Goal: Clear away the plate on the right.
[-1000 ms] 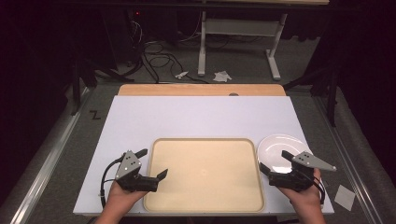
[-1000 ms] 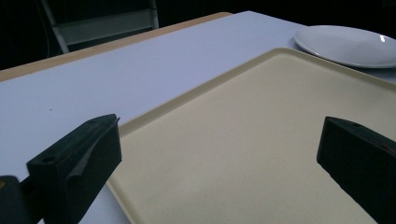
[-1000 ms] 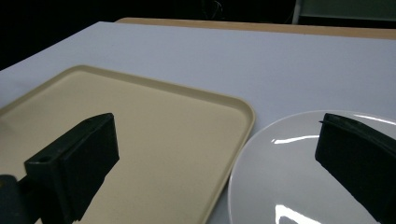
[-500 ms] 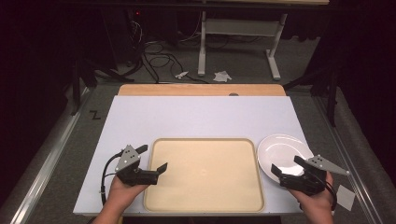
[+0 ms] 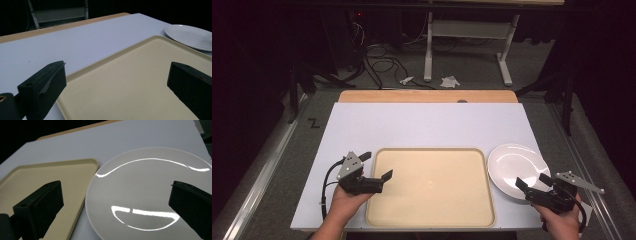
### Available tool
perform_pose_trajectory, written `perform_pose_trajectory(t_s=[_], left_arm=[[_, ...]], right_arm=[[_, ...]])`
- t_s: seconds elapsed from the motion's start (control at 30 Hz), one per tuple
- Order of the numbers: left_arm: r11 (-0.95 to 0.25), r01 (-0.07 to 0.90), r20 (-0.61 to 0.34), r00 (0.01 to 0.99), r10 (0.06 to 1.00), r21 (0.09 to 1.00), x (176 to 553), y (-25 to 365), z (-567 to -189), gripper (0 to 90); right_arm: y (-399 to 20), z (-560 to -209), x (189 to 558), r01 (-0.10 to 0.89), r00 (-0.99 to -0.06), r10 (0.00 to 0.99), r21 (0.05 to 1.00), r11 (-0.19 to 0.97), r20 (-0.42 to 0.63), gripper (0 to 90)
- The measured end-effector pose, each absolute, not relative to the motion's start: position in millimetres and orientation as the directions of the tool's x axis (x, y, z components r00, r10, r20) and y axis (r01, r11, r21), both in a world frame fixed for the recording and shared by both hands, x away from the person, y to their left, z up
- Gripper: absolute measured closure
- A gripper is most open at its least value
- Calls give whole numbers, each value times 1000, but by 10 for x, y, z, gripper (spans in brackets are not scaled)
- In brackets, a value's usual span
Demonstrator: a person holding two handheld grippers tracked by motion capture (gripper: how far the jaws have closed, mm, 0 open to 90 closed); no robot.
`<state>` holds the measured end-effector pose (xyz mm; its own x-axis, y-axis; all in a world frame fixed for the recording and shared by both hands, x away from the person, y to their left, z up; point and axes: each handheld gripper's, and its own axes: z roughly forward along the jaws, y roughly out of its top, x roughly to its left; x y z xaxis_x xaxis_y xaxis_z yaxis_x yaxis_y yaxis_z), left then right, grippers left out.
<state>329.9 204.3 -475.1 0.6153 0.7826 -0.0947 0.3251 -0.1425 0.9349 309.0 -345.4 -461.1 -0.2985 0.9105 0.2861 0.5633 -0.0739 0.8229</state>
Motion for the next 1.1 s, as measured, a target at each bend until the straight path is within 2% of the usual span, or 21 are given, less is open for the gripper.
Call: perform_pose_trajectory(t_s=[0.3, 0.53, 0.87, 1.1], left_arm=[[-139, 319, -94, 617, 781, 938, 3350, 2012, -4749, 29], [-160, 304, -76, 637, 767, 939, 3402, 1918, -4752, 30], [-159, 301, -80, 649, 757, 940, 3429, 1877, -4752, 35], [-158, 306, -86, 654, 752, 939, 3429, 1869, -4757, 36]], right_arm=[[-3644, -4626, 3006, 582, -216, 919, 799, -149, 329, 2], [-3798, -4695, 2961, 624, -139, 899, 742, -246, 415, 2], [-3903, -4833, 2945, 693, -23, 806, 591, -414, 592, 2], [-3885, -4877, 2960, 717, 7, 779, 540, -441, 627, 4]])
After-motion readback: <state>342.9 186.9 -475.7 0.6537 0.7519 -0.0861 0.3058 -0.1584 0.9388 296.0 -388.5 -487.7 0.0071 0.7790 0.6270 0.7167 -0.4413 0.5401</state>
